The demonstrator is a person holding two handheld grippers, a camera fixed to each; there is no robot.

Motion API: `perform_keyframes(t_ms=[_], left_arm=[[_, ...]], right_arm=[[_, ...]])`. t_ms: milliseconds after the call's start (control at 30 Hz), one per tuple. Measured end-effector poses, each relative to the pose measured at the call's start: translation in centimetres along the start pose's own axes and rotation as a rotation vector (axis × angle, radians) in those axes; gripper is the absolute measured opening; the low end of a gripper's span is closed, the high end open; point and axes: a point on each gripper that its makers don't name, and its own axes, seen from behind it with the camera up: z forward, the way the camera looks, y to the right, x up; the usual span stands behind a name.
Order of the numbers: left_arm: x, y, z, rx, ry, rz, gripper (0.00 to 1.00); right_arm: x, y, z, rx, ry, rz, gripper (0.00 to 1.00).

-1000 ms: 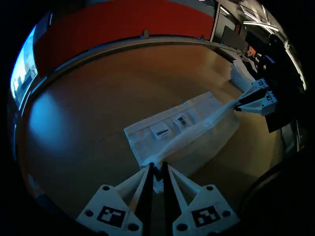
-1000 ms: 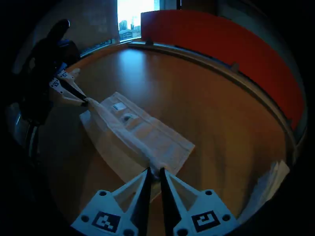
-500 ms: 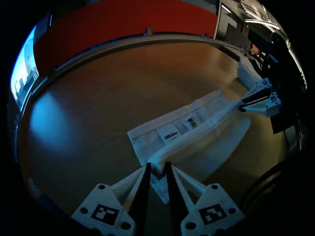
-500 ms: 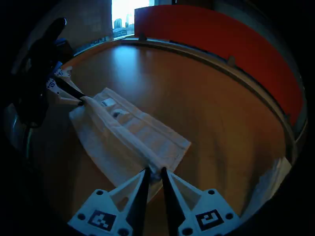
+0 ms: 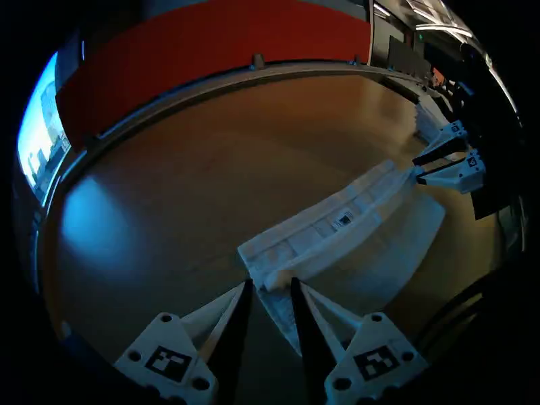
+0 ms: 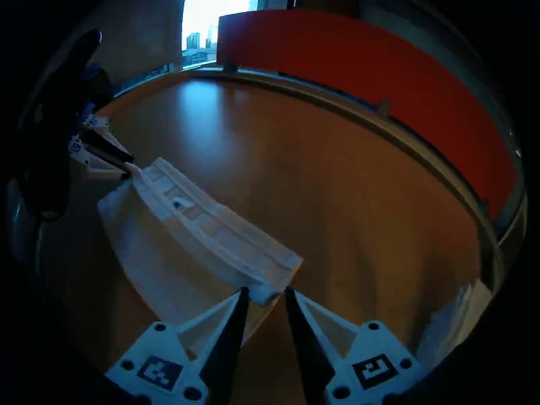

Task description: Fold towel

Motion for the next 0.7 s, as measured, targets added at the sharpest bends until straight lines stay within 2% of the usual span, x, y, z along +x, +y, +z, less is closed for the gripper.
perform_keyframes(t_ms=[67,133,200,333,400,467,700], left_arm=[[0.2,-0.3,0.0,0.006,0.004,-0.004,0.42],[0.5,-0.6,-0.1,0.015,0.009,-0.011,0.46],[0.7,-0.9,-0.3,0.023,0.013,-0.017,0.56],[0.8,-1.3,-0.6,0.032,0.015,-0.025,0.7],[0.8,-1.3,-0.7,0.032,0.016,-0.027,0.77],[0.7,-1.3,-0.9,0.03,0.016,-0.029,0.77],[0.4,-1.0,-1.5,0.023,0.018,-0.057,0.77]], right_arm=[[0.1,0.2,0.0,-0.004,0.001,-0.004,0.47],[0.2,0.4,0.0,-0.01,0.004,-0.003,0.55],[0.4,0.5,-0.1,-0.015,0.009,0.0,0.62],[0.6,0.8,-0.3,-0.024,0.021,0.017,0.68],[0.7,0.9,-0.4,-0.029,0.027,0.027,0.77],[0.8,1.0,-0.6,-0.034,0.032,0.038,0.87],[0.6,0.7,-1.7,-0.035,0.043,0.061,0.89]])
